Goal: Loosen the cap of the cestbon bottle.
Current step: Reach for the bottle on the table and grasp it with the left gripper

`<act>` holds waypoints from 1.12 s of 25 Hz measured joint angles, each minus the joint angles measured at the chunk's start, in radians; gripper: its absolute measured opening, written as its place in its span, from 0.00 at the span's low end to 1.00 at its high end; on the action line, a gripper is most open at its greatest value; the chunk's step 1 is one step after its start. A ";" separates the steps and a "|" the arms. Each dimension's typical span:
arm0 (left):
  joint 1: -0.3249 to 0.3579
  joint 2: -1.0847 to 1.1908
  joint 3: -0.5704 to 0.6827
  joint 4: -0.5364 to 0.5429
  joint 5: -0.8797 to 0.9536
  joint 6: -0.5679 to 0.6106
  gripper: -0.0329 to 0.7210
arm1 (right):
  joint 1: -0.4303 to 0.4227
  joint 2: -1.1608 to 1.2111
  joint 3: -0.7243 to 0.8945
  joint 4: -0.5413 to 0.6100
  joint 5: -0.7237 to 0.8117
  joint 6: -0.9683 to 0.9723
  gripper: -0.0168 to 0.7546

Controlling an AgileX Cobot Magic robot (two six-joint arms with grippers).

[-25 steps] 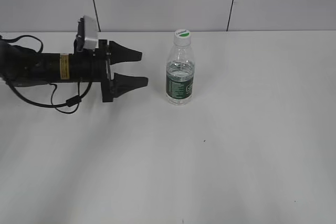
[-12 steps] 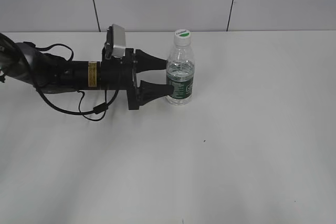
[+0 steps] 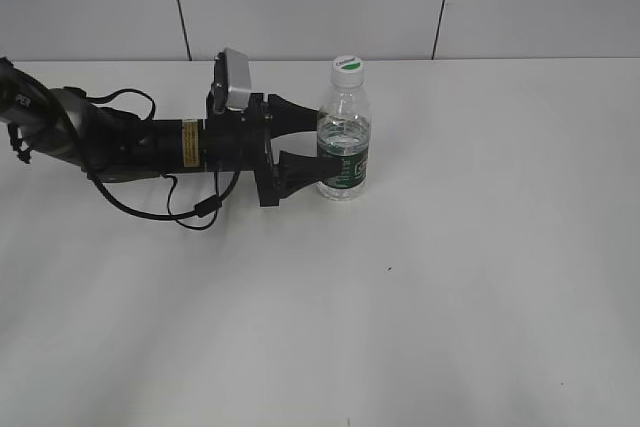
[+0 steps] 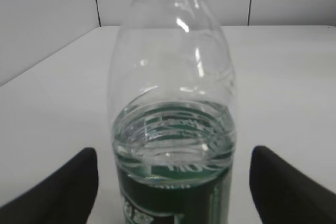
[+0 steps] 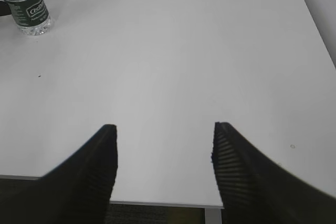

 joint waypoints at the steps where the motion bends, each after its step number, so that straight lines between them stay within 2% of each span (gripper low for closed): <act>1: 0.000 0.011 -0.010 0.000 0.000 -0.003 0.75 | 0.000 0.000 0.000 0.000 0.000 0.000 0.60; 28: -0.084 0.103 -0.125 -0.052 0.001 -0.026 0.75 | 0.000 0.000 0.000 0.000 0.000 0.000 0.60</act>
